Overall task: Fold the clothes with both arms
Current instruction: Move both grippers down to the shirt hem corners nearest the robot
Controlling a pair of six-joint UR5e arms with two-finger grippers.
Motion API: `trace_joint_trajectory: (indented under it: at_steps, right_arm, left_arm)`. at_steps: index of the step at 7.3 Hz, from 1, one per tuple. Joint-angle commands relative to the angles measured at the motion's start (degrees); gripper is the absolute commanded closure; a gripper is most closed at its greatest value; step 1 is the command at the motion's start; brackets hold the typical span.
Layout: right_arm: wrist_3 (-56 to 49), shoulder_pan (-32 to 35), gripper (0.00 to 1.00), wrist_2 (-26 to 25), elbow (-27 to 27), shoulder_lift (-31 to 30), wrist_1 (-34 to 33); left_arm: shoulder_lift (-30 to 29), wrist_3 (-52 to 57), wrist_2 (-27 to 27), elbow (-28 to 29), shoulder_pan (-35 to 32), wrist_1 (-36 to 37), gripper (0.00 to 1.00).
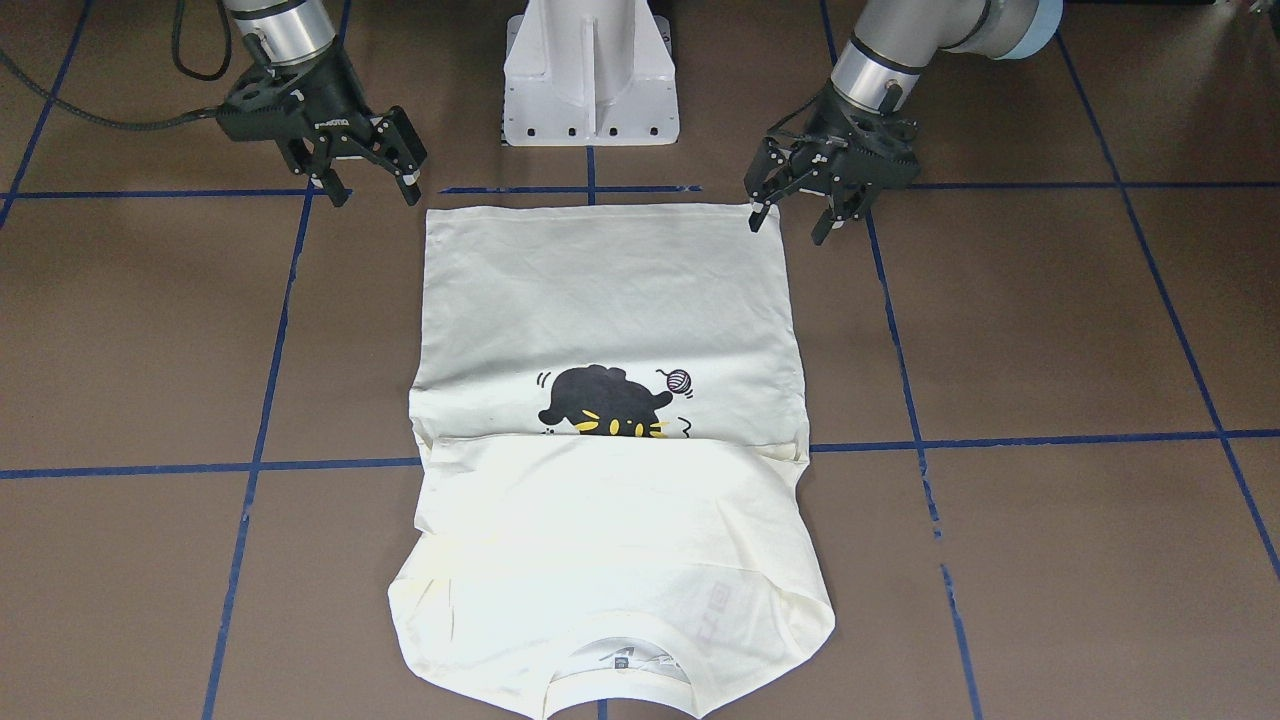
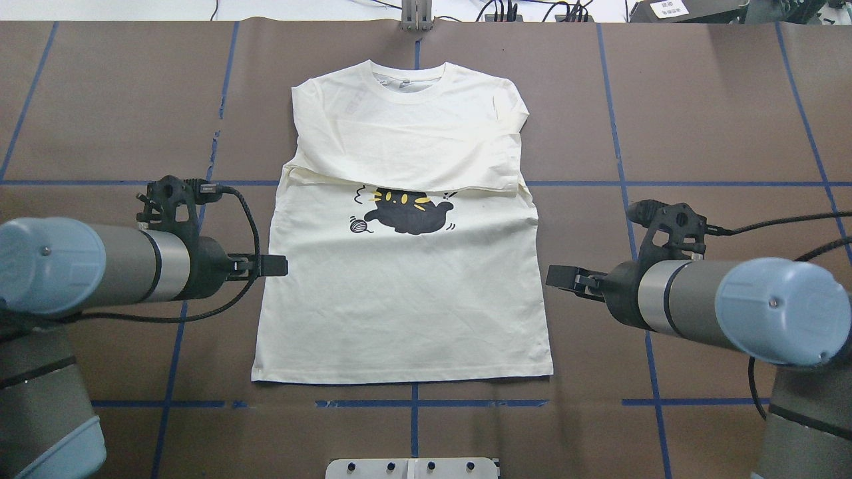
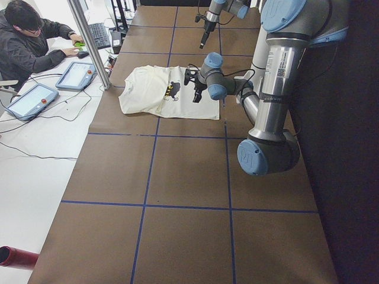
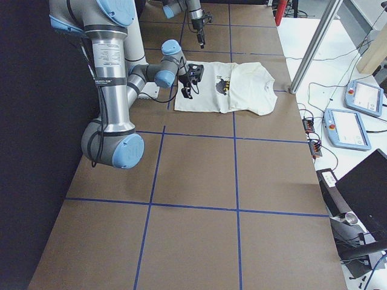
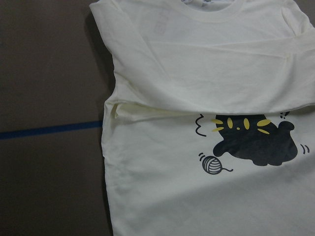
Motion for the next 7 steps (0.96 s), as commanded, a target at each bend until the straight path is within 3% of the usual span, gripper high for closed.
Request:
trace_joint_trajectory:
  at_steps: [1,7]
  right_arm:
    - [5.64,-7.28,0.02,-9.25,0.56,-3.81,4.65]
    - [5.64,-7.3,0.01,-9.55,0.56,-3.81,4.65]
  left_arm:
    - [3.24,-9.58,8.15,0.27,9.21,0.02,0.36]
    - [4.31,-9.6,10.9,4.14,13.8,0.55,0.36]
